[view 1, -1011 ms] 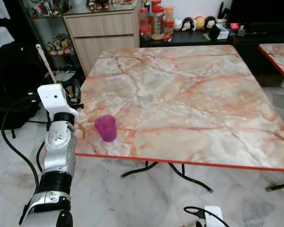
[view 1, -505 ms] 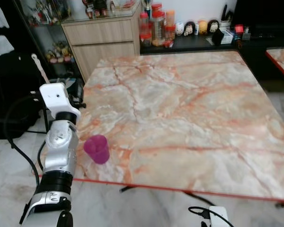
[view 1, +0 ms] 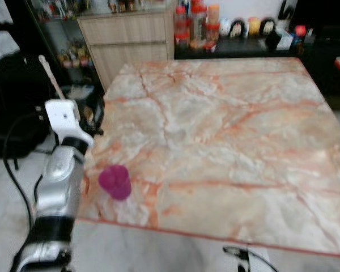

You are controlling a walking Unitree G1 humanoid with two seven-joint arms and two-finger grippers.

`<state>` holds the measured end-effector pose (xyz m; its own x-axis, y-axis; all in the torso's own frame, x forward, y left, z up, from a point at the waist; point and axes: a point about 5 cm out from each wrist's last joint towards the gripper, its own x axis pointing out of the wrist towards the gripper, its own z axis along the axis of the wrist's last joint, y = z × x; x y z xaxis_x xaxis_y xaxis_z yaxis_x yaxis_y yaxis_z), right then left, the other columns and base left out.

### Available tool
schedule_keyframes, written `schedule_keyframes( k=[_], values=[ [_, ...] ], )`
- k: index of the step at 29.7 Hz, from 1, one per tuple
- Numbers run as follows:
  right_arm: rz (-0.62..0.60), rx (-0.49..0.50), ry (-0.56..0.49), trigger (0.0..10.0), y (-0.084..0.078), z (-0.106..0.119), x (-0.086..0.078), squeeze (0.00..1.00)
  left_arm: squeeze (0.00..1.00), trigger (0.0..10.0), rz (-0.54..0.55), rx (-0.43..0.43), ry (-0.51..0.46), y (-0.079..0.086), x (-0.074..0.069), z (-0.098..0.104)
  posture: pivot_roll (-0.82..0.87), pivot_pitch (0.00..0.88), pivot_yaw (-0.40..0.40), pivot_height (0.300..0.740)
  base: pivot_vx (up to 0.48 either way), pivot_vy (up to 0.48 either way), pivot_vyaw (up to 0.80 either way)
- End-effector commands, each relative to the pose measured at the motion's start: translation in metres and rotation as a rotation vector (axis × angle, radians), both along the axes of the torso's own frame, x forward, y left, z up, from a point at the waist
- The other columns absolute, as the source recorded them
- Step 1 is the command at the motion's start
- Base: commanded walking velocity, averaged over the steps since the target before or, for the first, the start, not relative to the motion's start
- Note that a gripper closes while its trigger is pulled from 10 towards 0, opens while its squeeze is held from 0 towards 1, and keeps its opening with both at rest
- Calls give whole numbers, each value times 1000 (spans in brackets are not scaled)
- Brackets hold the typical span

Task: Setting the table

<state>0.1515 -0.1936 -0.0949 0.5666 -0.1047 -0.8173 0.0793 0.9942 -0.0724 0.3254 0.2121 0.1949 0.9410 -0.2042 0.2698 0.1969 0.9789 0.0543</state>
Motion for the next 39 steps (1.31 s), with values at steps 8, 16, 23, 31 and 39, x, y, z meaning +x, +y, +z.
schedule_keyframes(
  k=[8, 16, 23, 31, 39],
  values=[
    [33, 10, 10, 10000, 8, -1, 0, 0, 0, 10000, -273, 205, 75, 2, -18, 11, 94, 27, 80, 740, 0, 0, 0],
    [55, 9, 21, 10000, 12, -3, -3, 0, 0, 10000, -459, 438, 286, -7, -29, -10, 86, 8, 93, 740, 0, 0, 0],
    [70, 1, 34, 10000, 12, -4, -5, 0, 0, 10000, -538, 525, 350, -21, -29, -21, 83, 0, 90, 740, 0, 0, 0],
    [63, -1, 26, 10000, 11, -3, -2, 0, 0, 10000, -510, 585, 375, -21, -21, -26, 79, 0, 88, 740, 0, 0, 0],
    [52, 2, 18, 10000, 10, -2, 0, 0, 0, 10000, -498, 642, 414, -11, -17, -26, 73, 7, 87, 740, 0, 0, 0]
  ],
)
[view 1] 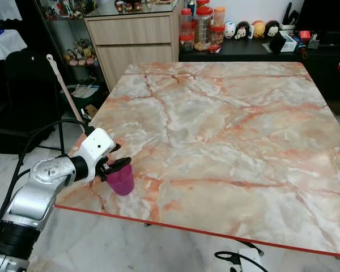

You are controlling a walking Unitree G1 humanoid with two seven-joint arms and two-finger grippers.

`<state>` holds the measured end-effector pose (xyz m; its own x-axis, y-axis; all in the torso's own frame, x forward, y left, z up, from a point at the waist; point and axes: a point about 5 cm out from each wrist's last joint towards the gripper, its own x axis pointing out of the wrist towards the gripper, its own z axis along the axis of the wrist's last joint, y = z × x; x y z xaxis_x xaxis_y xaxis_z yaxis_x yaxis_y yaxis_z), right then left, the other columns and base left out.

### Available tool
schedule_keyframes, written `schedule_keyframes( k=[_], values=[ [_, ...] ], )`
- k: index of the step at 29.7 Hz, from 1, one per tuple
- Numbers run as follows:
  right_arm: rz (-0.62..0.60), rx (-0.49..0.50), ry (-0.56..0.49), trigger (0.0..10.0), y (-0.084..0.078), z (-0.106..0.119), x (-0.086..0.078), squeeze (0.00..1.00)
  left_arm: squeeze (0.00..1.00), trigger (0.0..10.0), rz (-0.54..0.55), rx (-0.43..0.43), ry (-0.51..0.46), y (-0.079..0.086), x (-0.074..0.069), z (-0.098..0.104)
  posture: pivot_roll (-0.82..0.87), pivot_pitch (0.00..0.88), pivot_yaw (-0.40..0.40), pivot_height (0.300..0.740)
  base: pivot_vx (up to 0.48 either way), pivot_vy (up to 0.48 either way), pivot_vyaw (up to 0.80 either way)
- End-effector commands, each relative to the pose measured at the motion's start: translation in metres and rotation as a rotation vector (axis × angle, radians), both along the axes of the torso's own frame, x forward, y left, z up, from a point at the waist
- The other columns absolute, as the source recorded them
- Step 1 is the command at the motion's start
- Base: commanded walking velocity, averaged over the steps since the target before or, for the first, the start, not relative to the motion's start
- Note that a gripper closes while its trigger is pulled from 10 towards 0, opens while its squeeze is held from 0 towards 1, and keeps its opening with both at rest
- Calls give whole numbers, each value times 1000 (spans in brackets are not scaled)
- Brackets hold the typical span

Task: Setting the table

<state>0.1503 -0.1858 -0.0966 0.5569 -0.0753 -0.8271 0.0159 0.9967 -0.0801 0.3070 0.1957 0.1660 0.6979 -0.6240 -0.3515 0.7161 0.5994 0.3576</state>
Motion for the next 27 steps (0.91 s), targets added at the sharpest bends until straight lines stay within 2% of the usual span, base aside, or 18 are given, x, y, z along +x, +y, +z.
schedule_keyframes(
  k=[1, 7, 21, 27],
  values=[
    [-13, 9, -1, 10000, 2, 0, 1, 0, 0, 10000, 2, 56, -7, 7, 2, 3, 73, 7, 87, 740, 0, 0, 0],
    [-25, 7, 0, 10000, -1, 0, 1, 0, 0, 10000, 51, 90, -3, 18, 7, 4, 69, 17, 86, 740, 0, 0, 0],
    [-46, 9, -6, 10000, -3, 1, 2, 0, 0, 10000, 48, 94, 8, 19, 14, 2, 61, 28, 89, 740, 0, 0, 0],
    [-50, 14, -6, 10000, -1, 1, 2, 0, 0, 10000, 70, 134, 24, 21, 19, -6, 56, 25, 92, 740, 0, 0, 0]
  ],
)
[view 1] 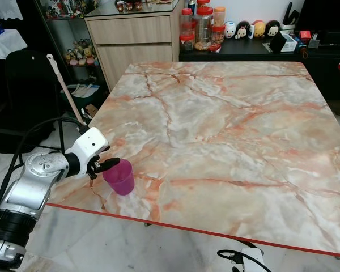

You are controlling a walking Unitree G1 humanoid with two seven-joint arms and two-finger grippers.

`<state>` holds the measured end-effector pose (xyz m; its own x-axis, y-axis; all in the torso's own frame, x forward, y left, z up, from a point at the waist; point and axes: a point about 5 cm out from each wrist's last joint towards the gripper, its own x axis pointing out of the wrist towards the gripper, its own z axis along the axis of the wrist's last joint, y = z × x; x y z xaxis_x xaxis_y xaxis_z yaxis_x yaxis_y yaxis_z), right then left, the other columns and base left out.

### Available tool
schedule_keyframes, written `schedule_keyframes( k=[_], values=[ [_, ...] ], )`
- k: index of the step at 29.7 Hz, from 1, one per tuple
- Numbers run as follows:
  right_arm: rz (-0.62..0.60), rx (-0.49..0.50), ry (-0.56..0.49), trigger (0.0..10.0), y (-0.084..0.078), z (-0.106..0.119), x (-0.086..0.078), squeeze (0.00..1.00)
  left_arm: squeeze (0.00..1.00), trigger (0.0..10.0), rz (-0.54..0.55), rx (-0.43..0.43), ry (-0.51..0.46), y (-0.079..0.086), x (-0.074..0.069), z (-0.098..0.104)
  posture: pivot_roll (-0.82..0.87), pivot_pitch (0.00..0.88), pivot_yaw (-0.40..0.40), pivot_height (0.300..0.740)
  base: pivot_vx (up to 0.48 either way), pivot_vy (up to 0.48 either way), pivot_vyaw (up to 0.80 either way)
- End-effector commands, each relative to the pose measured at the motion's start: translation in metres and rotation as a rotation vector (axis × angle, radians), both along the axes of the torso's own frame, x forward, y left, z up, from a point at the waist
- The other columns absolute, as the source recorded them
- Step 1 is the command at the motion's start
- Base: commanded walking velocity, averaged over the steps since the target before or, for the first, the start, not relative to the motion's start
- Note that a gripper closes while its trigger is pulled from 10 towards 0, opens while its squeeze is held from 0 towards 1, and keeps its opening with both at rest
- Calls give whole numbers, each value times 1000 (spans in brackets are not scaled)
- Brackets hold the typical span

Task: Setting the table

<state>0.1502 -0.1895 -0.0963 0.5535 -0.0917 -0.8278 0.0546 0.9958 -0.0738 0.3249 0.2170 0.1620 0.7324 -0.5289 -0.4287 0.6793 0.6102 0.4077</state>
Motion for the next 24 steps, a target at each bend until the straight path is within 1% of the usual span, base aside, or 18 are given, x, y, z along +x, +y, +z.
schedule_keyframes(
  k=[1, 8, 15, 24],
  values=[
    [-12, 8, -6, 10000, 3, 0, 2, 0, 0, 10000, -6, 27, 7, 0, 2, -3, 56, 25, 92, 740, 0, 0, 0],
    [-19, 4, -3, 10000, 0, 0, 0, 0, 0, 10000, -7, 27, 30, 1, 2, -9, 54, 27, 91, 740, 0, 0, 0],
    [-16, 5, -4, 10000, 0, 0, 1, 0, 0, 10000, -4, 32, 39, 3, 1, -12, 56, 25, 88, 740, 0, 0, 0],
    [-12, 8, -4, 10000, 1, 0, 1, 0, 0, 10000, -20, 27, 66, 1, -2, -17, 56, 28, 89, 740, 0, 0, 0]
  ],
)
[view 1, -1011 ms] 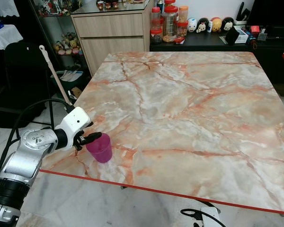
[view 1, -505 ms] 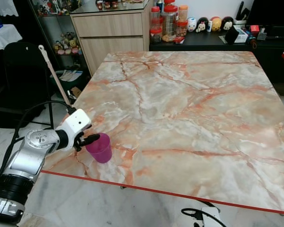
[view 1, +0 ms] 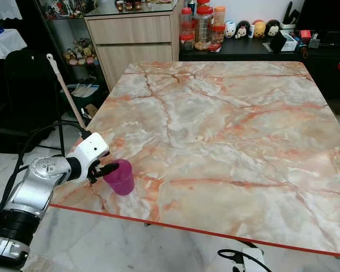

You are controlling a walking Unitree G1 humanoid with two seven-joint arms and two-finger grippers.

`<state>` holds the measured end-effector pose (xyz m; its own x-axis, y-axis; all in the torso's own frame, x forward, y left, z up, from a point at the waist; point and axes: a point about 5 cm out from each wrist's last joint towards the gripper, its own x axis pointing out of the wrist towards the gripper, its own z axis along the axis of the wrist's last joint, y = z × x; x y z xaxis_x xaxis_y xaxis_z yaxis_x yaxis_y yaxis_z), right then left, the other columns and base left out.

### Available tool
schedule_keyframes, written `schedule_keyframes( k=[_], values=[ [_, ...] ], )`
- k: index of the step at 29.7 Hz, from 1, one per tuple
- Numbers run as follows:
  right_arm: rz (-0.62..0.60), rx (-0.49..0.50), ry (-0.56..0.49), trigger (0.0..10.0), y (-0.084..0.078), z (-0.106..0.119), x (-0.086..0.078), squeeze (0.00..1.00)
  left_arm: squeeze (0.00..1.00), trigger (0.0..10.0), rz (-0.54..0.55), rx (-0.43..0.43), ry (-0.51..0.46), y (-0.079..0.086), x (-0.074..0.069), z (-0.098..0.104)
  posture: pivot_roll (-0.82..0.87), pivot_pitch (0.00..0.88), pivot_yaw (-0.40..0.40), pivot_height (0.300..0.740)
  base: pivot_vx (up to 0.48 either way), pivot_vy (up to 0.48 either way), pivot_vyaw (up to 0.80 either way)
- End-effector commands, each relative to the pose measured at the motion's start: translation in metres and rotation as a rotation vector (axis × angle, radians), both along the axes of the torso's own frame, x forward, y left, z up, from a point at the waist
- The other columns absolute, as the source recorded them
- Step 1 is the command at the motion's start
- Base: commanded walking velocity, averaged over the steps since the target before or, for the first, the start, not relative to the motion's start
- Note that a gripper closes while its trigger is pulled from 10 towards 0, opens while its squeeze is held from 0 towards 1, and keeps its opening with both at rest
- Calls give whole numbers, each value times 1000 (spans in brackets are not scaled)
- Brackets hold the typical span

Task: Setting the table

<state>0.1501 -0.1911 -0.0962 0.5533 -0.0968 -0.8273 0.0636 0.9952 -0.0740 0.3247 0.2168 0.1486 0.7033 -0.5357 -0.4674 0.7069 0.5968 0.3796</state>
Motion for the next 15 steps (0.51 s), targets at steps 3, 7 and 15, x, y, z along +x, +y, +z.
schedule_keyframes(
  k=[3, 7, 15],
  values=[
    [2, 8, -2, 10000, 3, 0, 1, 0, 0, 10000, -17, 9, 33, 0, -2, -4, 57, 28, 88, 740, 0, 0, 0],
    [-5, 7, 0, 10000, 2, 0, 0, 0, 0, 10000, -14, 1, 32, -1, -2, -4, 54, 27, 89, 740, 0, 0, 0],
    [-6, 9, 5, 10000, 2, -1, -2, 0, 0, 9765, -25, 2, 52, -1, -3, -6, 52, 29, 92, 740, 0, 0, 0]
  ],
)
